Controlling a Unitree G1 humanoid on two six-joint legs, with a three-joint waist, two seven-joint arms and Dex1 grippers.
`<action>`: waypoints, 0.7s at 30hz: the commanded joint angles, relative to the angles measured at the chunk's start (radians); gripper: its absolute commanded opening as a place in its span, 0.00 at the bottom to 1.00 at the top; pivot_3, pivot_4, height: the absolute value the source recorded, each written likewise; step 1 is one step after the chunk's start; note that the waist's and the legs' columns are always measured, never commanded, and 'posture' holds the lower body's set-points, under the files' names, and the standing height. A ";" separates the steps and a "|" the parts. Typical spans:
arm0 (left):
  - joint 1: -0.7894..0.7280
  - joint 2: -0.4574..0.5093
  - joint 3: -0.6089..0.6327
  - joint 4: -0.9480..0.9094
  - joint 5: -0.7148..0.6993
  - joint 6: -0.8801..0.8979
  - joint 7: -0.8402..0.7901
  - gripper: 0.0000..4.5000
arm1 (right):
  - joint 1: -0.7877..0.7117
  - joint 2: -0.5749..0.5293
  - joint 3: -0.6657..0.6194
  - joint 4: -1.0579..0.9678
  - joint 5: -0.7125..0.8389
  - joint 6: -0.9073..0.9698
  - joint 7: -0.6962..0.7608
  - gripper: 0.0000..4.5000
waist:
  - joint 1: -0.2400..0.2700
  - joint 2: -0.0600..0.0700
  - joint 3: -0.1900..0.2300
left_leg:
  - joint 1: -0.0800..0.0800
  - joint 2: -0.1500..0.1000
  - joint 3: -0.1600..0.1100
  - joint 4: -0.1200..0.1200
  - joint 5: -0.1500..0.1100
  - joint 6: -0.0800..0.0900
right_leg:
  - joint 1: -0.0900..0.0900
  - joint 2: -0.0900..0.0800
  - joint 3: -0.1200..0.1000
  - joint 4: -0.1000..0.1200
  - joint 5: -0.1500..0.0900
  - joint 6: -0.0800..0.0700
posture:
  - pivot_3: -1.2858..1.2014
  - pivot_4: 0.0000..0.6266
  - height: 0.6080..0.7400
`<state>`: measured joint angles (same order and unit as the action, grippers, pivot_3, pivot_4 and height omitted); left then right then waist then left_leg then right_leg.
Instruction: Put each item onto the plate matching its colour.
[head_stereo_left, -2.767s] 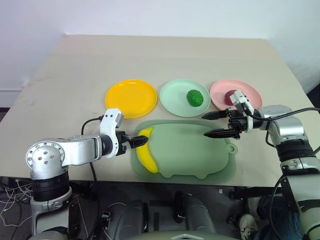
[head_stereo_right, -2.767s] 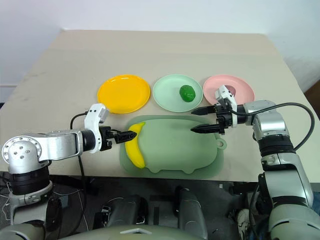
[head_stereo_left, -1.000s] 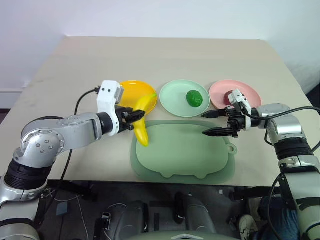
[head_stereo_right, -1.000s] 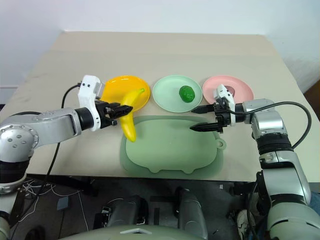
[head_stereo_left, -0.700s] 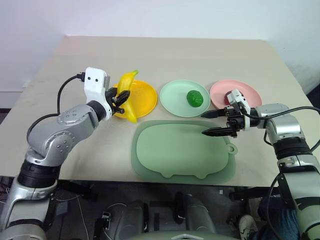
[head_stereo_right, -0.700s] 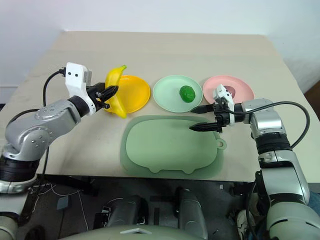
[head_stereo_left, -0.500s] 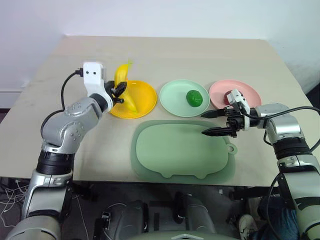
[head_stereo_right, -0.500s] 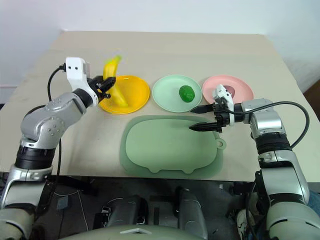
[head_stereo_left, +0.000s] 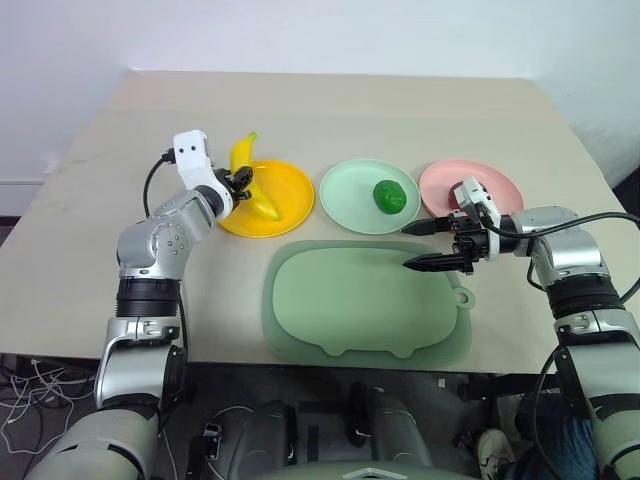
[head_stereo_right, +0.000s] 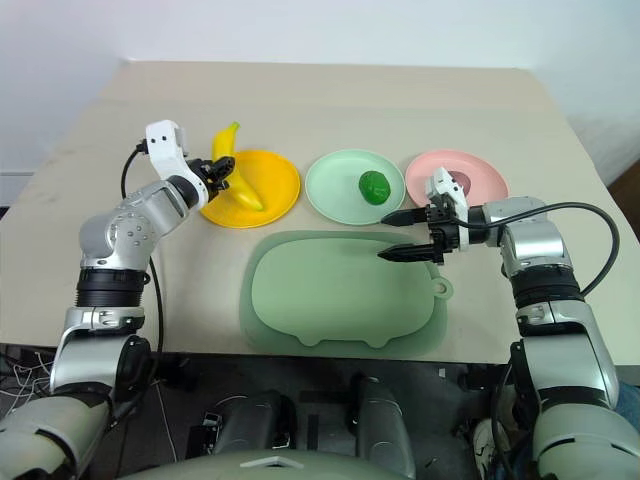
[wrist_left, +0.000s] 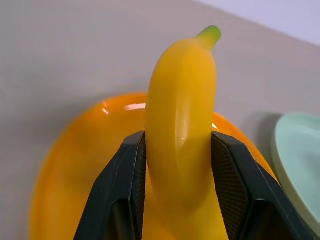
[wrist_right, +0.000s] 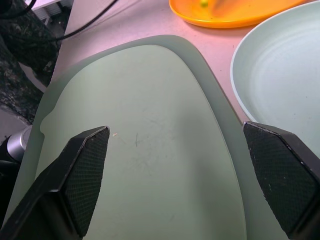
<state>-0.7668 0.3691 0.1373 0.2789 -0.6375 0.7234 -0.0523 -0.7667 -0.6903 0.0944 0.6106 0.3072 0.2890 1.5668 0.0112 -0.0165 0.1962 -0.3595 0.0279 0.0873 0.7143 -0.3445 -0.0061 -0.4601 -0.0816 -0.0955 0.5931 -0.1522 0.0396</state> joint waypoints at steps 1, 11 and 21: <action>-0.029 -0.020 0.026 -0.001 0.027 0.014 -0.002 0.58 | -0.011 -0.010 -0.030 -0.038 0.013 0.004 0.001 1.00 | 0.000 0.000 0.000 | 0.000 0.000 0.000 0.000 0.000 0.000 | 0.000 0.000 0.000 0.000 0.000 0.000 | 0.52 0.24 1.00; -0.014 0.044 0.000 -0.147 0.061 0.038 -0.174 0.99 | -0.017 -0.010 -0.032 -0.030 0.013 0.012 0.000 1.00 | -0.001 0.000 0.000 | -0.001 0.000 0.000 0.000 0.000 0.000 | -0.001 0.000 0.000 0.000 0.000 0.000 | 0.52 0.24 1.00; 0.125 0.233 0.041 -0.365 -0.087 0.079 -0.601 0.99 | -0.038 0.007 -0.027 -0.011 0.011 0.009 0.004 1.00 | -0.007 0.000 0.000 | -0.001 0.001 -0.001 -0.001 0.000 0.000 | -0.002 0.001 0.000 0.000 0.000 0.000 | 0.52 0.24 1.00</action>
<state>-0.6748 0.5738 0.1833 -0.0328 -0.7089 0.8450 -0.5410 -0.7749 -0.6823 0.0924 0.6062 0.3074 0.3001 1.5658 0.0040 -0.0165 0.1964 -0.3605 0.0290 0.0862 0.7135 -0.3444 -0.0062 -0.4621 -0.0812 -0.0955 0.5931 -0.1525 0.0392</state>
